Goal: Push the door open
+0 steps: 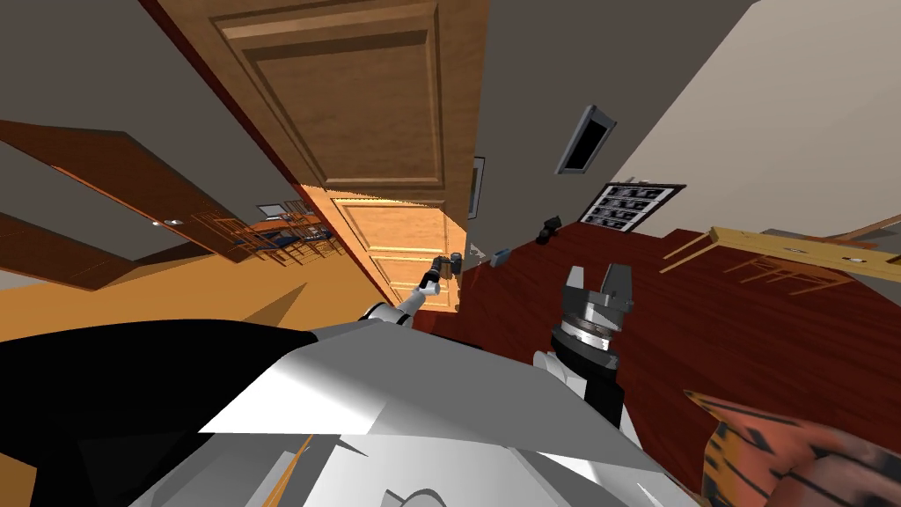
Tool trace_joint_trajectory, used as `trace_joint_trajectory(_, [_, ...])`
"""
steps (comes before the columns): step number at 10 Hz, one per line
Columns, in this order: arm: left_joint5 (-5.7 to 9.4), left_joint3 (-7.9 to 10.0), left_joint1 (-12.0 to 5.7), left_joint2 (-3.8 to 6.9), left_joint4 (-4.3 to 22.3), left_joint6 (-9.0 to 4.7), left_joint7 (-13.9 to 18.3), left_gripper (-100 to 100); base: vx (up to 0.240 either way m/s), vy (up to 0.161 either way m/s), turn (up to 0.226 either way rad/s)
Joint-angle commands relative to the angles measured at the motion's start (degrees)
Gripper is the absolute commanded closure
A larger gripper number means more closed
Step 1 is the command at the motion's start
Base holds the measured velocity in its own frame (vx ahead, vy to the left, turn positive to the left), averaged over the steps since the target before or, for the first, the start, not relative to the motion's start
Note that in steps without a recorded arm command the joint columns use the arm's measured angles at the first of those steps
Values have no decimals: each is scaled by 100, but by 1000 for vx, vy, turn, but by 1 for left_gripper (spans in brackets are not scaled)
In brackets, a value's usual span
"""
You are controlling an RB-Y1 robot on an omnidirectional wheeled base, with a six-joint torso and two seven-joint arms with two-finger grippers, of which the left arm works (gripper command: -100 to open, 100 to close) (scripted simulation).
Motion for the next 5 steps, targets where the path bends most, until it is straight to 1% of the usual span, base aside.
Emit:
trace_joint_trajectory(1, [34, 139, 65, 112, -189, -13, -81, 100, 115, -36, 42])
trace_joint_trajectory(2, [34, 139, 65, 112, -189, -13, -81, 100, 51, -22, 33])
trace_joint_trajectory(3, [56, 185, 61, 78, -186, -22, -115, 100, 60, -20, 35])
trace_joint_trajectory(4, [97, 272, 54, -28, -181, -40, -179, 100, 132, -74, 108])
trace_joint_trajectory(5, [115, 311, 51, -97, -178, -48, -208, 100, 163, -129, 106])
